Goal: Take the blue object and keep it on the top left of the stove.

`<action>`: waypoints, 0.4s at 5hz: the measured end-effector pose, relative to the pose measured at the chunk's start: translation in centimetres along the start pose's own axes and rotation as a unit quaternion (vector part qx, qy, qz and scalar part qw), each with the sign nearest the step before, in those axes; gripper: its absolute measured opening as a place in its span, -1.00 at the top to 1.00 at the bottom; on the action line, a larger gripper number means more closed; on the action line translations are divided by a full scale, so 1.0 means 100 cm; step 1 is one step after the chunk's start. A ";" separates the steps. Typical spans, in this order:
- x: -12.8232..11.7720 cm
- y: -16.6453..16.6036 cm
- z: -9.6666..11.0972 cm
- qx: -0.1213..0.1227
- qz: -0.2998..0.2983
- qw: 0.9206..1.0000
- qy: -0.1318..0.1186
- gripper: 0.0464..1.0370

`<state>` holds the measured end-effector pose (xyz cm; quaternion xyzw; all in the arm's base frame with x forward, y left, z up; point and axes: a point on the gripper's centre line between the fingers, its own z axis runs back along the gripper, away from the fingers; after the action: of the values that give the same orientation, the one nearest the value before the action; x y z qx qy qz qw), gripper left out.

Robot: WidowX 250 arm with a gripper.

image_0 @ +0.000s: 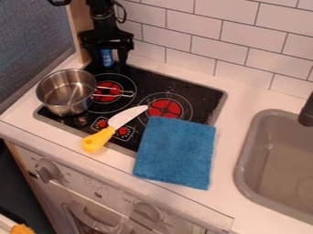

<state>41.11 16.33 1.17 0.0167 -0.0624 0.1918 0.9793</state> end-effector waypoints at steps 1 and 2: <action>-0.004 -0.005 0.001 -0.005 -0.004 1.000 0.006 -0.93; -0.004 -0.011 0.002 -0.010 -0.007 1.000 0.010 -0.93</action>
<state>41.08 15.14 1.35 0.0053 -0.0543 0.1841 0.9814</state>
